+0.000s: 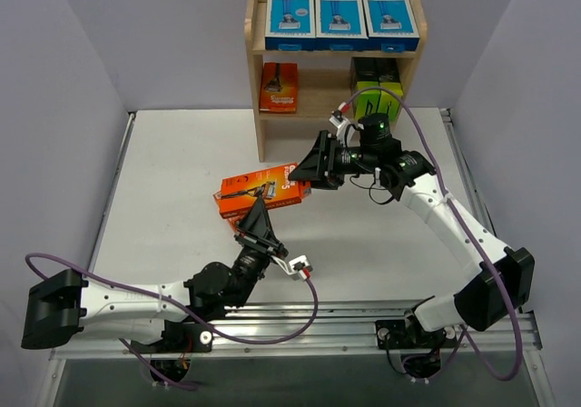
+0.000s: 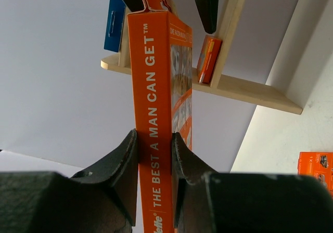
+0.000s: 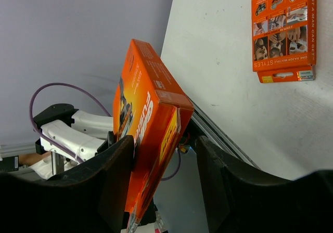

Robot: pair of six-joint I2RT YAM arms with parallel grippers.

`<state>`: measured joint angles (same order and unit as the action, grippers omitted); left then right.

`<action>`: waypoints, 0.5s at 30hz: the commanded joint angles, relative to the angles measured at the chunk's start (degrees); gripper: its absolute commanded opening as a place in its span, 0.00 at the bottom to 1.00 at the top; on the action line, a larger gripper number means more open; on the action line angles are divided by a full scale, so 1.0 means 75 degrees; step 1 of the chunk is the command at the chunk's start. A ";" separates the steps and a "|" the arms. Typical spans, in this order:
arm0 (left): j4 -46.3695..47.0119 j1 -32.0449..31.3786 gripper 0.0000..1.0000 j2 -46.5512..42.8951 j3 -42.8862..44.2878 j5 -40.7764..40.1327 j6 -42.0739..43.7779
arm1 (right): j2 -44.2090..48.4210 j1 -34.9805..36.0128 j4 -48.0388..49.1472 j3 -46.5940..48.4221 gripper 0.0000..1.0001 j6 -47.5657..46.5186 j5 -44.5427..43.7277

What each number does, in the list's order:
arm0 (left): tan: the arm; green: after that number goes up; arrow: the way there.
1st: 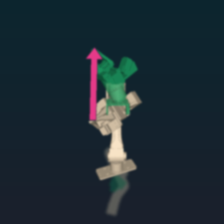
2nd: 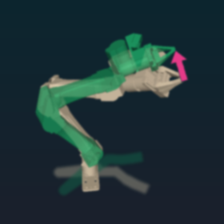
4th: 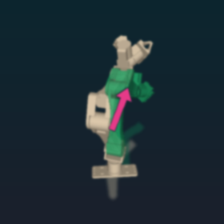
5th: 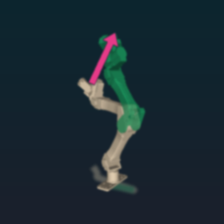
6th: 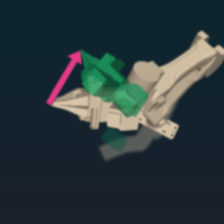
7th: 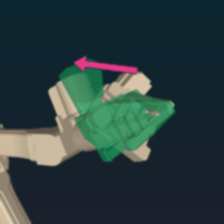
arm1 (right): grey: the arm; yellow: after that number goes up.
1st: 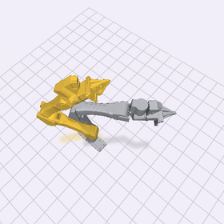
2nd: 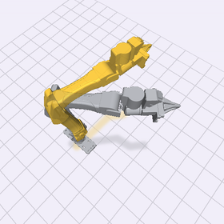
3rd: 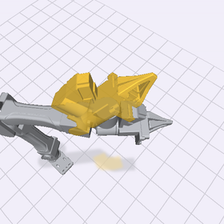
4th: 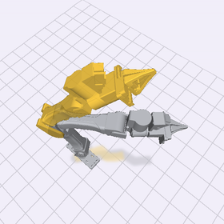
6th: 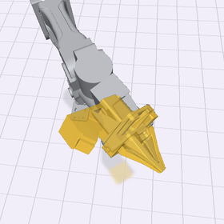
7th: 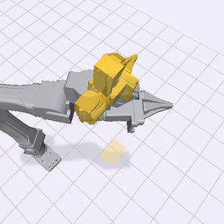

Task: Place and organize the shaving razors onto the shelf
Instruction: Pass the shaving razor from the left arm to the right

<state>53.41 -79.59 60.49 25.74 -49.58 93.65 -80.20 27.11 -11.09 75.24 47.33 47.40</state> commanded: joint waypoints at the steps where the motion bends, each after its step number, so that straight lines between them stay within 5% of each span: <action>1: 0.0567 -0.0075 0.02 -0.0038 0.0084 0.0037 0.0088 | -0.0099 0.0030 -0.0056 0.0373 0.46 -0.0252 0.0184; 6: 0.0520 -0.0110 0.02 -0.0061 0.0061 0.0037 0.0100 | -0.0368 0.0006 -0.0255 0.0549 0.40 -0.0510 0.0266; 15: 0.0204 -0.0122 0.02 -0.0330 -0.0045 0.0048 -0.0204 | -0.0345 -0.0158 0.0353 0.0527 0.01 -0.0054 0.0629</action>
<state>52.64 -79.96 60.38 24.86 -49.63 93.78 -83.42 26.94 -12.10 77.67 46.52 49.54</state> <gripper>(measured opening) 0.307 0.303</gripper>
